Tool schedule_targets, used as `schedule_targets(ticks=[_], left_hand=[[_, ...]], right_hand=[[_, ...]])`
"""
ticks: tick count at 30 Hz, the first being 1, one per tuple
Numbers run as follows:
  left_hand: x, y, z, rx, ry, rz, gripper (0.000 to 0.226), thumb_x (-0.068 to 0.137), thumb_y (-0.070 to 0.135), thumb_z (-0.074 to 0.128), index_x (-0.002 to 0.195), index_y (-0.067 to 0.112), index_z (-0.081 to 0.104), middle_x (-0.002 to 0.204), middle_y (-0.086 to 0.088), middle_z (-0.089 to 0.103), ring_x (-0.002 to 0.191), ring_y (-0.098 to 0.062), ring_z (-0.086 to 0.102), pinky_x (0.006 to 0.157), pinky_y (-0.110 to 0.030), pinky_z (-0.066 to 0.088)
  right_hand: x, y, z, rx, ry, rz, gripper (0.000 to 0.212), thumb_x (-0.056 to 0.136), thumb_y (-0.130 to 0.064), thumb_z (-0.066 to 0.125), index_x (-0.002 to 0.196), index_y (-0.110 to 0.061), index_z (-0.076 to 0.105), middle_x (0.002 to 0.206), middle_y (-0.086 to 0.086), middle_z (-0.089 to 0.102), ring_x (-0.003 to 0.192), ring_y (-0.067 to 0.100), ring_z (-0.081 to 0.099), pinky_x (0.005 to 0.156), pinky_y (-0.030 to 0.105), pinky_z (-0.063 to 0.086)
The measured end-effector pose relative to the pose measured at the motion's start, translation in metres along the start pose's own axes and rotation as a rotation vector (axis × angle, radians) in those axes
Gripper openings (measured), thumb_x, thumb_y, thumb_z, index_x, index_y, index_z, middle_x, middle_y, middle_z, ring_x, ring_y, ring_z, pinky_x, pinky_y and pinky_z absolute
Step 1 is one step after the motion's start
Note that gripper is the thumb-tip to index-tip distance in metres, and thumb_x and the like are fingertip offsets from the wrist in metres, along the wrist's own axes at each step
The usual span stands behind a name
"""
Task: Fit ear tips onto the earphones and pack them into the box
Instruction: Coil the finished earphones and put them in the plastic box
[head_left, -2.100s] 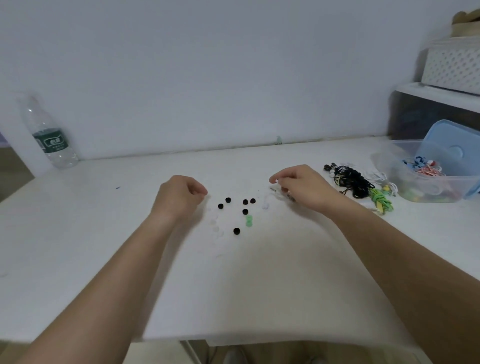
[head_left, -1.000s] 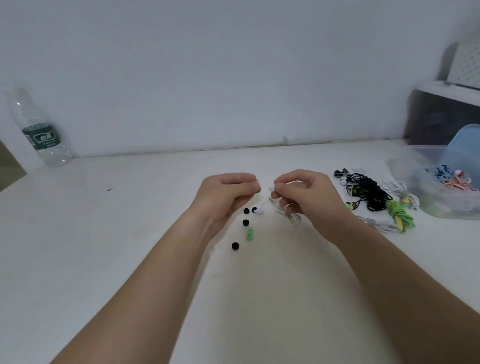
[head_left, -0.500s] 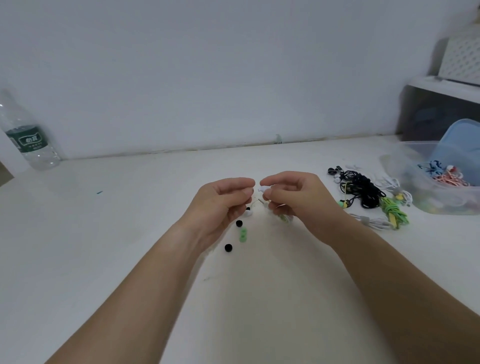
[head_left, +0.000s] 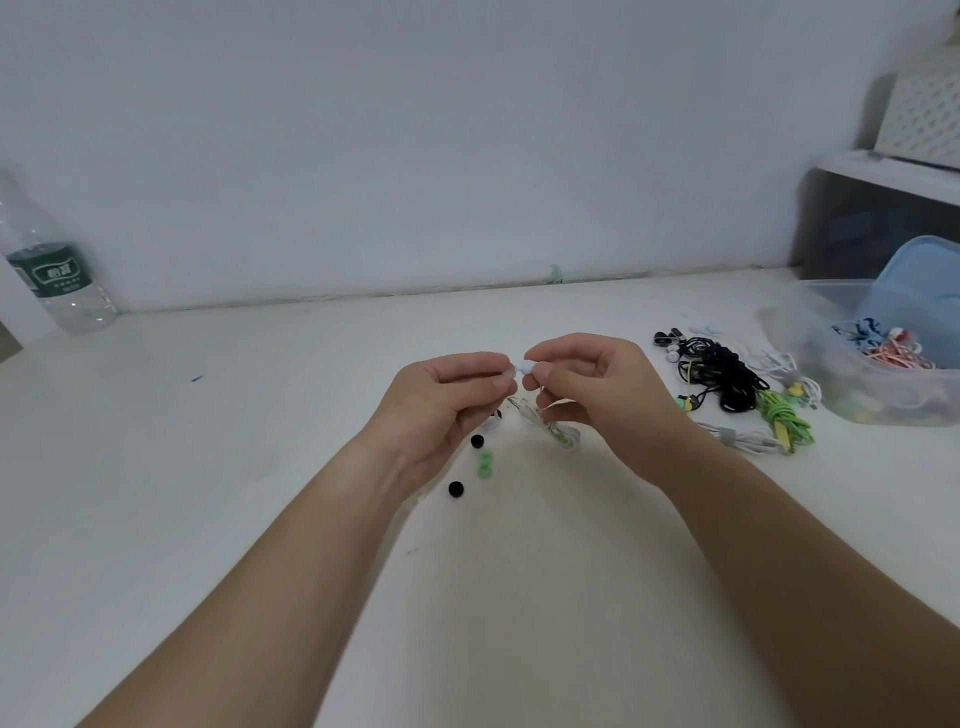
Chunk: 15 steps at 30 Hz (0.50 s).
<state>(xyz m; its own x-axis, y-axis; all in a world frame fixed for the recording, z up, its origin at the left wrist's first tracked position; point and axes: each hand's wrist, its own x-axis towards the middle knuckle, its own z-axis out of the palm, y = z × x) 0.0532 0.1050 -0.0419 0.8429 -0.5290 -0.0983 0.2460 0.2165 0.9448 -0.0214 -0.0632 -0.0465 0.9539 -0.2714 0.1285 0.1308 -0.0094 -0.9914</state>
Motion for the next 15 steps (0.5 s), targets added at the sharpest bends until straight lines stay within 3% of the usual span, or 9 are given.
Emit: schedule_targets(ticks=[15], left_hand=[[-0.0041,0.002,0.0008,-0.01,-0.032,0.015,0.018,0.086,-0.011,0.066,0.094,0.005,0.071,0.093,-0.013,0.077,0.081,-0.019,0.074,0.074,-0.02,0.058]], right_hand=[[-0.0008,-0.001,0.001,-0.072,0.031,-0.019,0.01,0.088,-0.01,0.074,0.098,-0.007,0.074,0.078,0.009,0.072,0.068,0.017,0.061,0.068,0.028,0.055]])
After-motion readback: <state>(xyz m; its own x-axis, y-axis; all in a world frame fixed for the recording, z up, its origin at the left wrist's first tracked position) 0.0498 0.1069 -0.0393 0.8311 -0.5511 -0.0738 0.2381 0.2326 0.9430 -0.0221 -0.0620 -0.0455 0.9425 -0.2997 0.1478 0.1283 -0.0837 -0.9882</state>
